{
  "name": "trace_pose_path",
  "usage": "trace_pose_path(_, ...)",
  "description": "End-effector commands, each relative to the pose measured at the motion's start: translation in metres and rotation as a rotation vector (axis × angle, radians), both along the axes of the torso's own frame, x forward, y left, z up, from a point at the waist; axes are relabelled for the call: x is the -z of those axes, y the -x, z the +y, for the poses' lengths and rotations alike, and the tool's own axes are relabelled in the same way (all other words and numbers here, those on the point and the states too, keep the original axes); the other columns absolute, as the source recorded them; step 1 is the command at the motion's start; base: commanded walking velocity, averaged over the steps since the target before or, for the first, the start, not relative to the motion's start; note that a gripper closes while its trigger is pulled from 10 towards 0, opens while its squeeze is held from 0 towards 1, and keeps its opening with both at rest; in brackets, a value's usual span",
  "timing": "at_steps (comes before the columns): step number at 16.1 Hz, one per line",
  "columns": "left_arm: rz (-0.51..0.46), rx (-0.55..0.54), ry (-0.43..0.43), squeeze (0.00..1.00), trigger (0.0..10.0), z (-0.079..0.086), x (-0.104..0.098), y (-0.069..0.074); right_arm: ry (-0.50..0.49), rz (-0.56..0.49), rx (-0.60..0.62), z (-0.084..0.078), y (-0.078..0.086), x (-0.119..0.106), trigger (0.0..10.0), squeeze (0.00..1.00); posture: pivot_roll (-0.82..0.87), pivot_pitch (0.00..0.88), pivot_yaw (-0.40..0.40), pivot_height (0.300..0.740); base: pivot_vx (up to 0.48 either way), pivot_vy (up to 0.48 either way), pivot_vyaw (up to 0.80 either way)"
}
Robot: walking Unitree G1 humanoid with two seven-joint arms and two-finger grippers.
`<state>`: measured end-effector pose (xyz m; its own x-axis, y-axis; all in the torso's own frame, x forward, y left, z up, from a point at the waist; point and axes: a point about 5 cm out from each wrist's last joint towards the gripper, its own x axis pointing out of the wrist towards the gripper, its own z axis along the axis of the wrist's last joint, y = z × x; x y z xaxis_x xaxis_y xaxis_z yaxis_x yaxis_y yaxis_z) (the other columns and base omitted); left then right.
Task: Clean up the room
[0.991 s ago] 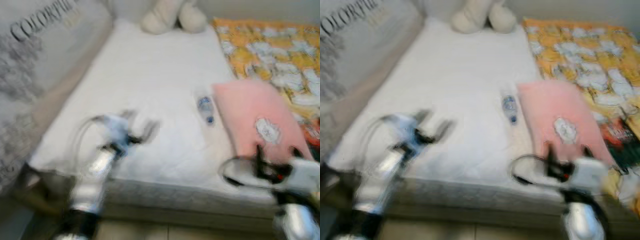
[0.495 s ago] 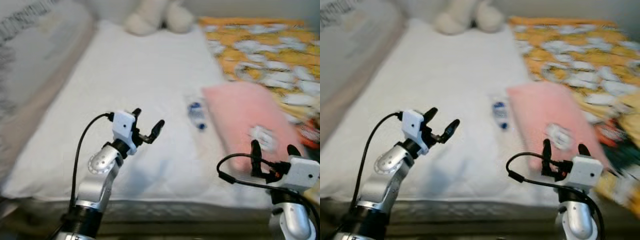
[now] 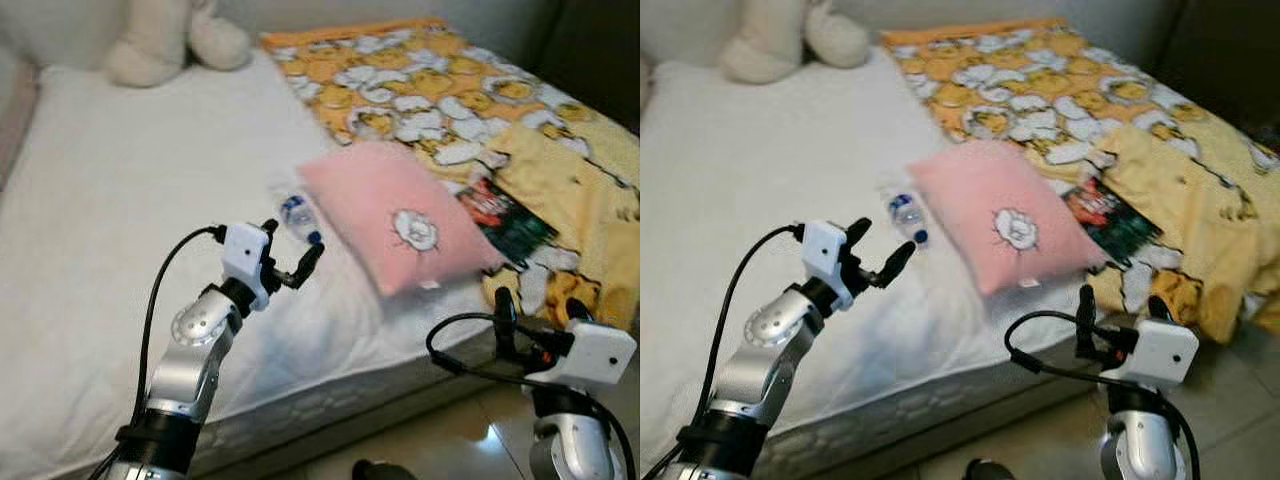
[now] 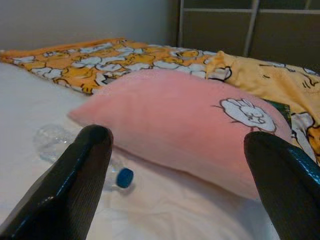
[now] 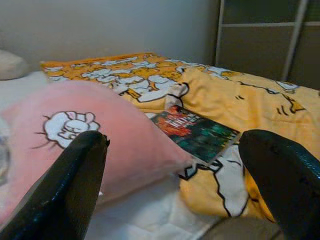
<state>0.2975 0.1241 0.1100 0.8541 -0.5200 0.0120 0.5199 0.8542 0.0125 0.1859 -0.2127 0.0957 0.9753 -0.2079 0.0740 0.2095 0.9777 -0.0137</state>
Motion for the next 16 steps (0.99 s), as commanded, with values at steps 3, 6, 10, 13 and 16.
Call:
trace_pose_path(3, 0.011, -0.026, -0.011, 0.00, 10.0, 0.0024, 0.0000, -0.0052, 0.007, 0.016, -0.007, 0.0026, 0.0004, 0.0023, 10.0, 0.00, -0.04, 0.033, 0.050, 0.740, 0.000, 0.000, 0.00)
trace_pose_path(6, 0.014, -0.027, -0.019, 0.00, 10.0, -0.0001, 0.0017, -0.0060, 0.006, 0.025, -0.013, 0.0035, 0.0006, 0.0044, 10.0, 0.00, -0.04, 0.035, 0.050, 0.740, 0.000, 0.000, 0.00)
trace_pose_path(10, -0.001, -0.012, -0.035, 0.00, 10.0, -0.0013, 0.0025, -0.0055, 0.006, 0.032, -0.014, 0.0040, 0.0003, 0.0067, 10.0, 0.00, -0.04, 0.031, 0.052, 0.740, 0.000, 0.000, 0.00)
trace_pose_path(13, 0.004, -0.016, -0.025, 0.00, 10.0, -0.0020, 0.0036, -0.0076, 0.006, 0.036, -0.021, 0.0041, -0.0008, 0.0083, 10.0, 0.00, -0.04, 0.022, 0.052, 0.740, 0.000, -0.446, 0.00)
trace_pose_path(16, 0.013, -0.025, -0.015, 0.00, 10.0, -0.0019, 0.0043, -0.0103, 0.008, 0.035, -0.026, 0.0044, -0.0025, 0.0086, 10.0, 0.00, -0.04, 0.017, 0.054, 0.740, 0.270, -0.394, 0.00)
